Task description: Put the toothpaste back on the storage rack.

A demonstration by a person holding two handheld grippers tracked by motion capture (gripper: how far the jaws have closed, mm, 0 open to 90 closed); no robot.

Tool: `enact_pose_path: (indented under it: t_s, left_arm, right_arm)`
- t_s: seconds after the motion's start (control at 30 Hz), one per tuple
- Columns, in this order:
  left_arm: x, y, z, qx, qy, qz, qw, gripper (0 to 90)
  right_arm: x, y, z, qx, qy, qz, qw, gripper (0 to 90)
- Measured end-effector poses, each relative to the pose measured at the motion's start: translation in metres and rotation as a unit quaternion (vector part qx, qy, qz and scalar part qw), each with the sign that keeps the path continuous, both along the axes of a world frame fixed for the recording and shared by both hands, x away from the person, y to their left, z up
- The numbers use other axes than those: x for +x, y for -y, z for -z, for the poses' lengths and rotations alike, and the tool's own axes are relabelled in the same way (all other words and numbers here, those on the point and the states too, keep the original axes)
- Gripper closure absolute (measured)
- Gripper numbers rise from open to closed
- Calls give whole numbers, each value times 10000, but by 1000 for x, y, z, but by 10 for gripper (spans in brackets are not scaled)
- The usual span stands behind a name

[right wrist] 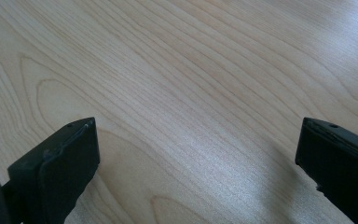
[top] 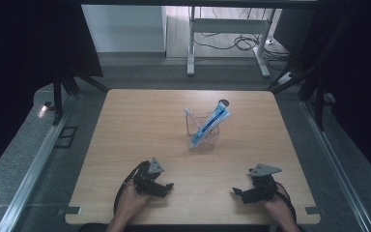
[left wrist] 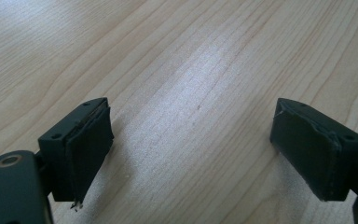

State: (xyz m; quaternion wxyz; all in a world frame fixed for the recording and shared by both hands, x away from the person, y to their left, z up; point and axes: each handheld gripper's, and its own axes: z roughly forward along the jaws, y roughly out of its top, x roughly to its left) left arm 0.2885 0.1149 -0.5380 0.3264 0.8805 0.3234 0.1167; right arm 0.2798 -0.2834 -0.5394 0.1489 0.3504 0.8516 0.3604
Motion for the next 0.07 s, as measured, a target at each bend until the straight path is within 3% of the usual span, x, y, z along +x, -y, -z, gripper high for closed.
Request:
enact_pose_path:
  t_s: [0.07]
  left_arm:
    - [0, 0, -1, 30, 39, 16, 10000, 130]
  right_arm:
    - [0, 0, 0, -10, 0, 1, 10000, 0]
